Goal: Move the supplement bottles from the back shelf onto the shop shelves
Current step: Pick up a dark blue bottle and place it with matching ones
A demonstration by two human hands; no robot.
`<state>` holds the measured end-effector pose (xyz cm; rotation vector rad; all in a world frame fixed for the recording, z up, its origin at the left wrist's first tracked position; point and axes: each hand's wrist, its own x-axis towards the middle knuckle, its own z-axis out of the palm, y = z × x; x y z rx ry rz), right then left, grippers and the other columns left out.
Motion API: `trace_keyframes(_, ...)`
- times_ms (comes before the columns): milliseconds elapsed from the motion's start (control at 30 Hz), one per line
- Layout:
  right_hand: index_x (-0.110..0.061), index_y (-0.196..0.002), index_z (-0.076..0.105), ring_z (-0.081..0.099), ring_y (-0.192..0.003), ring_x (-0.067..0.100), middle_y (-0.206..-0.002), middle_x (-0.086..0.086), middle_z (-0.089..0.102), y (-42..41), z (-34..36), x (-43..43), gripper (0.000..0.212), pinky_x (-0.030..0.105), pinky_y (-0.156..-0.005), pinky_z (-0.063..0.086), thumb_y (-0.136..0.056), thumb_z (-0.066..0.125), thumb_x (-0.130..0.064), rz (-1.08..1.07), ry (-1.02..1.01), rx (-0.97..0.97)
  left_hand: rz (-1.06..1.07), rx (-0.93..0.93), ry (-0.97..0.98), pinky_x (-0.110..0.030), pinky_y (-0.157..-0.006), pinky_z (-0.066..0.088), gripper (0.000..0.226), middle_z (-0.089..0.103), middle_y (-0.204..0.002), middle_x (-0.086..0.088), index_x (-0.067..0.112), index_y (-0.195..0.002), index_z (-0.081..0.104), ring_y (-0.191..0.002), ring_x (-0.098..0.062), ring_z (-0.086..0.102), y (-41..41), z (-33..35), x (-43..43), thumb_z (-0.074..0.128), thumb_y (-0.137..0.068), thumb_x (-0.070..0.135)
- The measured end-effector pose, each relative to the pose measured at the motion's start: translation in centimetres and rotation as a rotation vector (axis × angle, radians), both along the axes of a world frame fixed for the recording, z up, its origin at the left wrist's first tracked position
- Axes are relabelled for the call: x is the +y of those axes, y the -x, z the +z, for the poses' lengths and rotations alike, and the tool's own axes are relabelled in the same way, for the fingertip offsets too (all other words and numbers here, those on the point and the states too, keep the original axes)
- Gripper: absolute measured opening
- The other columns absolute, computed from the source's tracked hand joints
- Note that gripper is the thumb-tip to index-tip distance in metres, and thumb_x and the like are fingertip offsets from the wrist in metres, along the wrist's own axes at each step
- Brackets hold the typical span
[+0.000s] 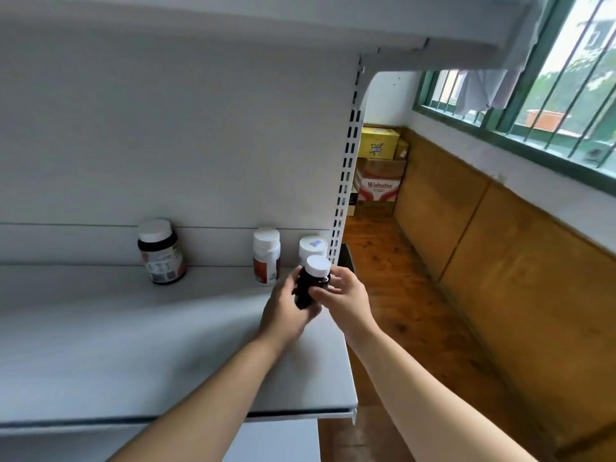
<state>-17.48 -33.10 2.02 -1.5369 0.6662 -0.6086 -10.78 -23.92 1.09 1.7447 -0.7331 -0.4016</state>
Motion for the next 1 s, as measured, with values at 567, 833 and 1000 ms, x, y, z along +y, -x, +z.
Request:
trace_keyframes(567, -0.019, -0.113, 0.057, 0.063, -0.101, 0.021, -0.105, 0.007, 0.065, 0.6, 3.2, 6.4, 0.026, 0.037, -0.087, 0.052, -0.088, 0.056, -0.011, 0.318, -0.179, -0.187, -0.029, 0.506, 0.479, -0.045, -0.091, 0.051, 0.016, 0.067, -0.105, -0.011, 0.007, -0.099, 0.058, -0.103, -0.031, 0.063, -1.2, 2.7, 9.2, 0.056, -0.083, 0.007)
trace_keyframes(833, -0.032, -0.101, 0.059, 0.059, -0.097, 0.016, -0.101, 0.002, 0.063, 0.2, 2.8, 9.1, 0.036, 0.023, -0.076, 0.050, -0.079, 0.068, -0.005, 0.156, 0.012, -0.171, -0.115, 0.462, 0.317, -0.035, -0.080, 0.047, 0.031, 0.068, -0.113, 0.000, 0.028, -0.115, 0.059, -0.101, -0.016, 0.065, -0.7, 2.2, 10.6, 0.045, -0.087, 0.031)
trace_keyframes(1000, -0.026, -0.105, 0.061, 0.061, -0.091, 0.018, -0.108, 0.008, 0.067, 0.7, 2.9, 9.2, 0.026, 0.027, -0.072, 0.046, -0.086, 0.060, -0.008, 0.277, -0.108, -0.194, -0.134, 0.581, 0.402, -0.034, -0.074, 0.045, 0.034, 0.070, -0.101, -0.007, 0.022, -0.111, 0.059, -0.088, -0.019, 0.068, -1.0, 2.4, 11.4, 0.039, -0.087, 0.037)
